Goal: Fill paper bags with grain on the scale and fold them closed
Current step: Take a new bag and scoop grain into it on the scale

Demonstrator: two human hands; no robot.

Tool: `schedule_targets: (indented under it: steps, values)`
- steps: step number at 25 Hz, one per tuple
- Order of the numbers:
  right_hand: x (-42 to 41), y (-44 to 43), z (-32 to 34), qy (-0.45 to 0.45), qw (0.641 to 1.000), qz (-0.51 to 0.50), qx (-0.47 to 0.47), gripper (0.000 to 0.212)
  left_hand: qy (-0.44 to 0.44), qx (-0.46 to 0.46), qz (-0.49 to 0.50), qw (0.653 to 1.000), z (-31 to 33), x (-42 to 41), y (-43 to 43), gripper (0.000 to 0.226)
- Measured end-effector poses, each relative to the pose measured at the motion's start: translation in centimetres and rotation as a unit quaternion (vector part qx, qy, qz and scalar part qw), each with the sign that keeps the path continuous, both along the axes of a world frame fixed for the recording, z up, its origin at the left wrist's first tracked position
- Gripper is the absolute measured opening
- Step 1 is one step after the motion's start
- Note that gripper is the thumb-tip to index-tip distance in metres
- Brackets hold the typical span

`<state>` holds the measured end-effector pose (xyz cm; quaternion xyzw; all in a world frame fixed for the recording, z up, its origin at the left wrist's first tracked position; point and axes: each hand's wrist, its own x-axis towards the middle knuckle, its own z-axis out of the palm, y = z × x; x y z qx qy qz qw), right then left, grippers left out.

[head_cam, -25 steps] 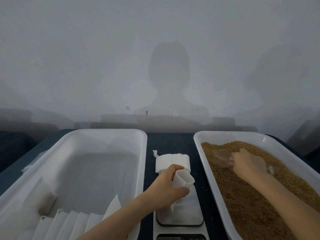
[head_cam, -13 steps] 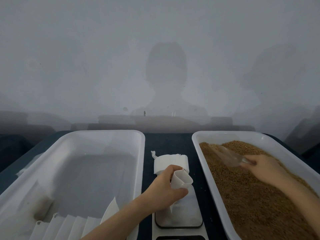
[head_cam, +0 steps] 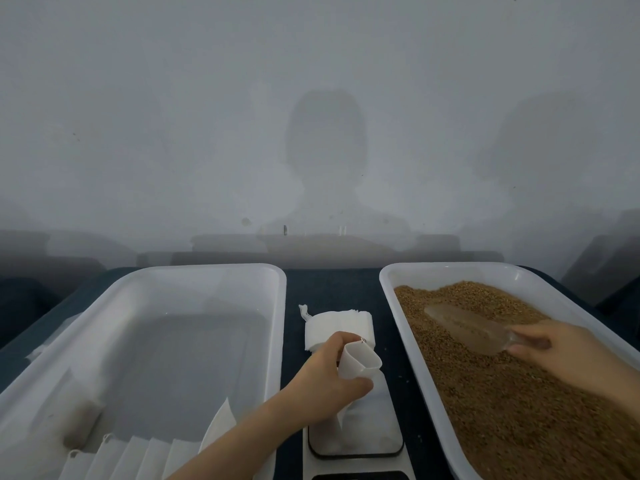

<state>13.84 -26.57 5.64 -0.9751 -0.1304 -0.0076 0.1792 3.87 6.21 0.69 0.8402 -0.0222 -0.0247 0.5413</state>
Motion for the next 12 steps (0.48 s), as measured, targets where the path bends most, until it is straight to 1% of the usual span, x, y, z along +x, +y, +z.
schedule_targets:
  steps: [2, 4, 7, 10, 12]
  values:
    - [-0.5, -0.1, 0.0, 0.001, 1.0, 0.002, 0.007, 0.028, 0.001, 0.005, -0.001, 1.0, 0.0, 0.0, 0.0, 0.05]
    - [-0.9, -0.2, 0.1, -0.003, 1.0, 0.006, 0.017, 0.032, 0.003, 0.006, -0.002, 1.0, 0.0, 0.0, 0.0, 0.052]
    - [-1.4, -0.1, 1.0, -0.031, 0.999, 0.015, 0.03, 0.04, 0.006, 0.007, -0.007, 1.0, 0.0, 0.0, 0.0, 0.052]
    - [-2.5, 0.9, 2.9, -0.038, 0.997, 0.051, 0.044, 0.042, 0.005, 0.013, -0.006, 1.0, -0.1, 0.1, 0.1, 0.05]
    - [-3.5, 2.0, 4.2, -0.035, 0.993, 0.088, 0.065, 0.037, 0.004, 0.013, -0.007, 1.0, -0.2, 0.1, 0.1, 0.048]
